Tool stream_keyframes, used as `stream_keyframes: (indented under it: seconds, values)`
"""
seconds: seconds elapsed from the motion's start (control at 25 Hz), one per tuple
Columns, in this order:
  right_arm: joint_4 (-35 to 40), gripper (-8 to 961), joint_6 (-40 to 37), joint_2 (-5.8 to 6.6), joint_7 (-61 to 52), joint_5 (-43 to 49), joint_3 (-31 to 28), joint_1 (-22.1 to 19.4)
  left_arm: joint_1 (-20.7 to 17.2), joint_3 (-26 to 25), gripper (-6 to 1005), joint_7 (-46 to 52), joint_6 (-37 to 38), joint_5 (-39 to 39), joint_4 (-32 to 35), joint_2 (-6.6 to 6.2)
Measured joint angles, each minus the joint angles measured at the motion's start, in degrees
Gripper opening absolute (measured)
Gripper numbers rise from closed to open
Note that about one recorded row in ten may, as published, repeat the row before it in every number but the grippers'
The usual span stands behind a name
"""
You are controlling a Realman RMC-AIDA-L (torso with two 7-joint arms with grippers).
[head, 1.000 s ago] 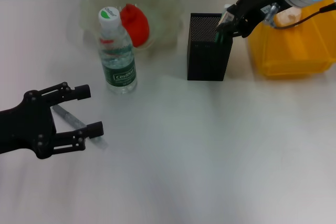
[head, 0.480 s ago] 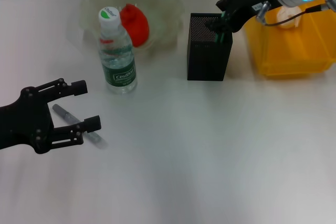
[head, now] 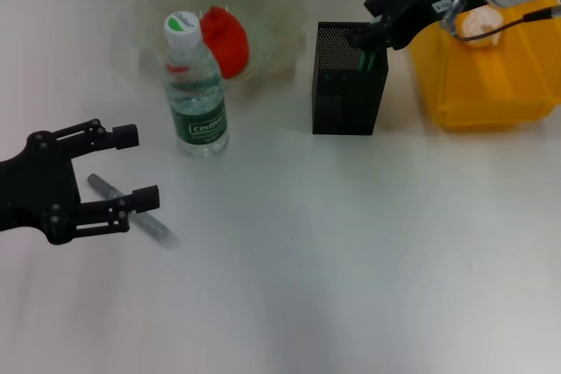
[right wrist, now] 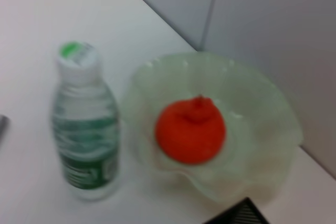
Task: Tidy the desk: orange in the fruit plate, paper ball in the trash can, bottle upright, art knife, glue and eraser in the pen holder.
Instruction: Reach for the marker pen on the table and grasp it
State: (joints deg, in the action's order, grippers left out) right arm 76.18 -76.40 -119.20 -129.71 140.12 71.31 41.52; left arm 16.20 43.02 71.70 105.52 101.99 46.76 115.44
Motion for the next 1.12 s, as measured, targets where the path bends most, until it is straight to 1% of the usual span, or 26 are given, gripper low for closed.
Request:
stream_keyframes:
  seconds: [0.04, 0.08, 0.12, 0.16, 0.24, 0.28, 0.32, 0.48, 0.52, 0.56, 0.6, 0.64, 0.68, 0.72, 0.88, 1.0, 1.12]
  values:
    - [1.9, 495, -1.9, 0.01, -1.2, -0.7, -0.1, -0.3, 0.2, -0.1, 822, 0.2, 0.1, 0.3, 0.2, -0.34]
    - [5.8, 494, -5.3, 0.00, -4.5, -1.1, 0.2, -0.8, 0.3, -0.2, 822, 0.2, 0.1, 0.5, 0.3, -0.64]
    - [5.8, 494, -5.3, 0.00, -4.5, -1.1, 0.2, -0.8, 0.4, -0.3, 822, 0.1, 0.2, 0.7, 0.3, -0.88]
    - [7.8, 494, -7.2, -0.01, -6.9, -1.1, 1.0, -1.0, 0.4, -0.3, 822, 0.0, 0.2, 0.7, 0.5, -1.06]
    - [11.4, 494, -10.5, -0.06, -11.9, -1.1, 3.3, -0.9, 0.2, -0.3, 822, -0.2, 0.0, 0.7, 1.4, -1.33]
    - [13.8, 494, -13.0, -0.06, -16.1, -1.1, 5.9, -0.3, 0.0, -0.3, 822, -0.2, 0.0, 0.7, 1.8, -1.53]
    - [13.8, 494, -13.0, -0.06, -16.1, -1.1, 5.9, -0.3, -0.3, -0.4, 822, -0.2, -0.1, 0.7, 2.2, -1.81]
    - [14.8, 495, -15.6, -0.19, -21.8, -2.7, 11.8, 1.5, -1.7, -1.7, 822, -0.2, -0.1, 0.8, 2.9, -3.24]
    - [14.0, 495, -15.5, -0.23, -22.9, -3.6, 13.3, 2.1, -1.7, -1.7, 822, -0.2, -0.1, 0.8, 2.9, -3.24]
    - [12.8, 494, -15.2, -0.26, -23.7, -4.9, 14.7, 2.7, -2.3, -2.2, 822, -0.2, 0.0, 0.8, 3.2, -3.51]
    - [9.5, 493, -13.6, -0.29, -24.5, -7.8, 17.1, 3.9, -3.3, -3.0, 822, -0.4, 0.2, 0.8, 4.1, -3.94]
    - [9.5, 492, -13.6, -0.29, -24.5, -7.8, 17.1, 3.9, -3.3, -3.0, 821, -0.4, 0.2, 0.8, 4.1, -3.94]
    - [5.4, 492, -10.6, -0.34, -24.5, -10.8, 19.7, 5.2, -5.0, -3.9, 821, -0.6, 0.2, 0.8, 5.4, -4.38]
    - [5.4, 491, -10.6, -0.34, -24.5, -10.8, 19.7, 5.2, -5.3, -4.1, 821, -0.7, 0.2, 0.8, 5.6, -4.47]
    - [-0.8, 487, -3.1, -0.44, -24.6, -13.2, 25.9, 7.4, -7.6, -6.6, 821, -2.5, 0.4, 0.8, 6.1, -4.91]
    - [-5.1, 485, 1.8, -0.61, -24.7, -14.5, 29.6, 9.3, -8.3, -6.9, 821, -3.1, 0.6, 0.8, 6.1, -5.05]
    - [-11.0, 483, 6.7, -0.67, -24.6, -17.5, 32.7, 12.2, -9.2, -6.9, 821, -3.4, 1.1, 0.9, 6.1, -5.27]
